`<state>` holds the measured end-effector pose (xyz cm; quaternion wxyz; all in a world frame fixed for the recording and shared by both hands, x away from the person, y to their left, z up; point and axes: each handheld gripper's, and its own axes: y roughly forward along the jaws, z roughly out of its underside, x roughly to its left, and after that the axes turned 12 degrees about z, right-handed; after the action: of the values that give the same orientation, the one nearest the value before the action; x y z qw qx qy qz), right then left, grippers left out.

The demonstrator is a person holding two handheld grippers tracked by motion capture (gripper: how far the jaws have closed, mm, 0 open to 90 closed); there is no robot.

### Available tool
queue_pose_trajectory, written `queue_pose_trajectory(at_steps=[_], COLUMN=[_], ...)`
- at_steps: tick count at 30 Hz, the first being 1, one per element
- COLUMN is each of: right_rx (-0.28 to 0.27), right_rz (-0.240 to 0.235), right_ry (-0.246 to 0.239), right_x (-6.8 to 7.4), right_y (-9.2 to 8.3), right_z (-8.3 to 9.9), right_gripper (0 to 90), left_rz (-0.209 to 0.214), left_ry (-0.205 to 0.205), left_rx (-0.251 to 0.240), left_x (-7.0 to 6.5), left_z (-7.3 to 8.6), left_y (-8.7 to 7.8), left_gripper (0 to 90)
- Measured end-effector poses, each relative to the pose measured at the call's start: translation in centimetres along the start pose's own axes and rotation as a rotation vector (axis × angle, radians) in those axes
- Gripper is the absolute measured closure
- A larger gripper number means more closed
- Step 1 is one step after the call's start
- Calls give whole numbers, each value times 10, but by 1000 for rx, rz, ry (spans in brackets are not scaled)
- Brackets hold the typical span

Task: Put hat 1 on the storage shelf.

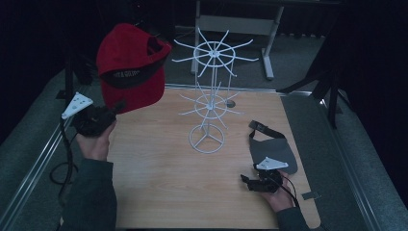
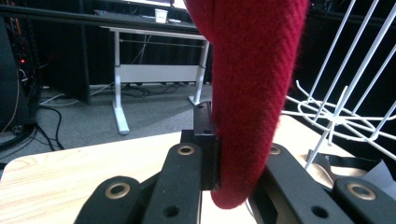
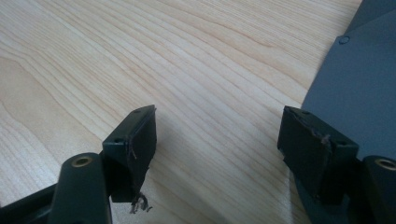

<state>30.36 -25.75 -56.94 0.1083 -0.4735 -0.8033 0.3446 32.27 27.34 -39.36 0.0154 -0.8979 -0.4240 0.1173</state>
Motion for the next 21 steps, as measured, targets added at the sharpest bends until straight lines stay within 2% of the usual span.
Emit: queue_pose_trajectory(at_steps=[6,11,21], right_rx=[-1,0,-1], right_rz=[0,0,0], right_ry=[-1,-1,0], right_x=[0,0,0], right_y=[0,0,0], right_z=[0,0,0], right_gripper=[281,280,280], left_rz=[7,9,24], left_ry=[-10,7,9], left_rx=[-5,0,-31], left_x=[1,-2,-4], left_z=[-2,-8,-19], left_y=[1,3,6], left_gripper=[858,858,858])
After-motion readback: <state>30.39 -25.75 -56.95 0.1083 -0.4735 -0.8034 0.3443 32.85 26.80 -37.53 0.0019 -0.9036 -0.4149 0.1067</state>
